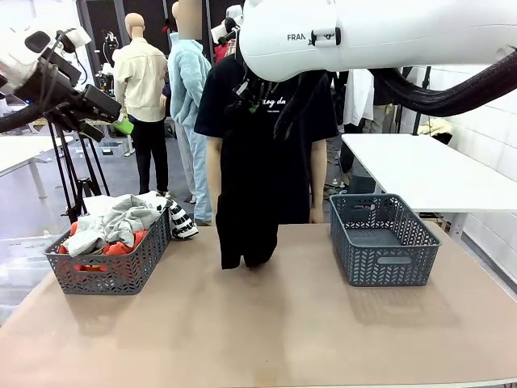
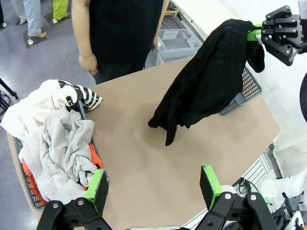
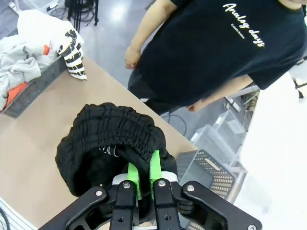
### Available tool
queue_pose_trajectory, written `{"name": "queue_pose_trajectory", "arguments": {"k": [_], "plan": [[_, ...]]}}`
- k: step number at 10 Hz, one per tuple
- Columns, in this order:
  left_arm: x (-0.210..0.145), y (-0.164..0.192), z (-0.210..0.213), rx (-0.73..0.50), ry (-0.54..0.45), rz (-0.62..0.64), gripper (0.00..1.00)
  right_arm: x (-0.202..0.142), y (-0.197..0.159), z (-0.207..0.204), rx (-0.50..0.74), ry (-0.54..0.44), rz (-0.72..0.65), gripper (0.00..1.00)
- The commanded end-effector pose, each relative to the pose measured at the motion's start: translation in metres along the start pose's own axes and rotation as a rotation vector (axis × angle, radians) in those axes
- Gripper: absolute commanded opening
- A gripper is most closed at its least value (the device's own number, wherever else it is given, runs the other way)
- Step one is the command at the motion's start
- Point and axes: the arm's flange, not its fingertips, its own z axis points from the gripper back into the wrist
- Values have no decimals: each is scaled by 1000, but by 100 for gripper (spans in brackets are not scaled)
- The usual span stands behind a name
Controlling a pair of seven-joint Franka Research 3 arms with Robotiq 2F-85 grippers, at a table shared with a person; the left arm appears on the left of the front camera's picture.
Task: Sort the tops and bottoms.
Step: Lift clothes from the center of the table with your right hand.
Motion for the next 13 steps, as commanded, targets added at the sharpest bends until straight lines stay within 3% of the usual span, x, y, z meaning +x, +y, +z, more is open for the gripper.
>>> {"name": "queue_pose_trajectory", "arguments": {"k": [1,13], "plan": [[0,0,0,-10,-7,9,100,2,-2,2,-1,-9,2,0],[0,0,0,-10,-7,9,100,2,-2,2,-1,-9,2,0]]}}
